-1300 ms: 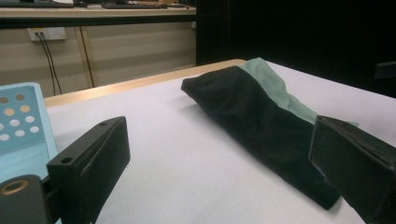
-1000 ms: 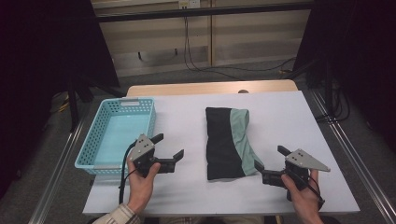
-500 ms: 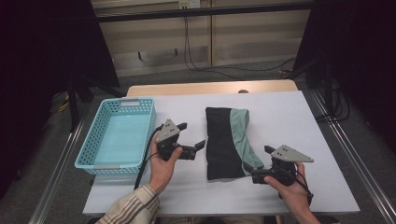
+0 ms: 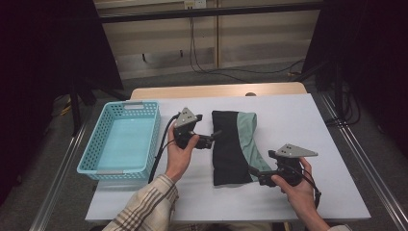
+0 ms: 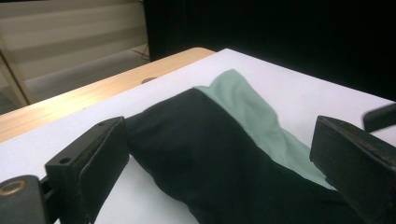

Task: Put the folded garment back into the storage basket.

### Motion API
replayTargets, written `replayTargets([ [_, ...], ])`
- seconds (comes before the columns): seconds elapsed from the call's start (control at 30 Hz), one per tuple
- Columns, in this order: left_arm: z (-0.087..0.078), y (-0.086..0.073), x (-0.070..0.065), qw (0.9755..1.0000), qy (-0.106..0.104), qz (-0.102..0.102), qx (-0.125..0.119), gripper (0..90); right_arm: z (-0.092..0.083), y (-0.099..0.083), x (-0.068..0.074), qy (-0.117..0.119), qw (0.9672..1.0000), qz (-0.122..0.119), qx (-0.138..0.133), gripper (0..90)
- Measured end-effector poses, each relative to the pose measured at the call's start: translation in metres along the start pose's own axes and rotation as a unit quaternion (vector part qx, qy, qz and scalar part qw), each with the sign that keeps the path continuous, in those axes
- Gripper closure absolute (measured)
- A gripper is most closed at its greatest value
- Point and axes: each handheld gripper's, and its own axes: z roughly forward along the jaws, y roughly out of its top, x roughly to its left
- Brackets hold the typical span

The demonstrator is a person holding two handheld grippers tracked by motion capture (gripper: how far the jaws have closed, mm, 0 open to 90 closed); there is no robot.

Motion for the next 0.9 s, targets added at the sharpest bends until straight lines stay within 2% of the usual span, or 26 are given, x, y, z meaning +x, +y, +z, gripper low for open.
replayTargets([
  [0.1,0.006,-0.001,0.005,0.9999,-0.005,-0.011,0.006,4.4,0.003,0.001,-0.002,-0.004,0.9999,-0.006,0.010,5.0],
  [0.13,0.009,-0.001,0.007,0.9999,0.002,-0.008,0.015,4.1,0.005,0.003,-0.006,-0.004,0.9998,-0.007,0.017,5.1],
  [0.17,0.014,-0.002,0.011,0.9998,0.000,-0.015,0.011,4.4,0.005,0.004,-0.006,-0.001,0.9997,-0.001,0.023,5.1],
  [0.23,0.017,-0.002,0.013,0.9997,0.003,-0.016,0.016,4.4,0.007,0.007,-0.009,0.004,0.9996,-0.005,0.028,5.0],
  [0.27,0.021,-0.005,0.017,0.9995,0.007,-0.025,0.015,4.4,0.007,0.008,-0.009,0.007,0.9995,-0.005,0.030,4.8],
  [0.4,0.030,-0.008,0.020,0.9993,0.014,-0.022,0.028,4.6,0.010,0.010,-0.015,0.023,0.9986,0.009,0.046,5.5],
  [0.43,0.033,-0.007,0.022,0.9992,0.014,-0.020,0.031,4.4,0.010,0.010,-0.016,0.022,0.9982,0.019,0.052,5.8],
  [0.5,0.039,-0.005,0.024,0.9988,0.021,-0.018,0.040,4.6,0.012,0.010,-0.019,0.013,0.9983,0.011,0.056,5.9],
  [0.53,0.044,-0.004,0.029,0.9990,0.018,-0.020,0.037,4.4,0.014,0.011,-0.022,0.011,0.9978,0.008,0.065,6.0],
  [0.57,0.044,-0.004,0.029,0.9990,0.018,-0.020,0.037,4.0,0.014,0.011,-0.022,0.011,0.9978,0.008,0.065,6.0],
  [0.6,0.050,-0.002,0.032,0.9986,0.019,-0.029,0.040,3.7,0.016,0.012,-0.024,0.011,0.9969,0.010,0.077,6.3],
  [0.73,0.057,0.001,0.039,0.9985,0.024,-0.026,0.043,4.0,0.020,0.014,-0.027,0.012,0.9962,0.005,0.086,6.5],
  [0.87,0.066,0.002,0.046,0.9979,0.031,-0.031,0.048,4.4,0.024,0.016,-0.030,0.008,0.9942,-0.004,0.107,8.3],
  [0.9,0.067,0.001,0.047,0.9980,0.032,-0.036,0.042,4.1,0.026,0.015,-0.032,0.006,0.9932,-0.003,0.116,9.6],
])
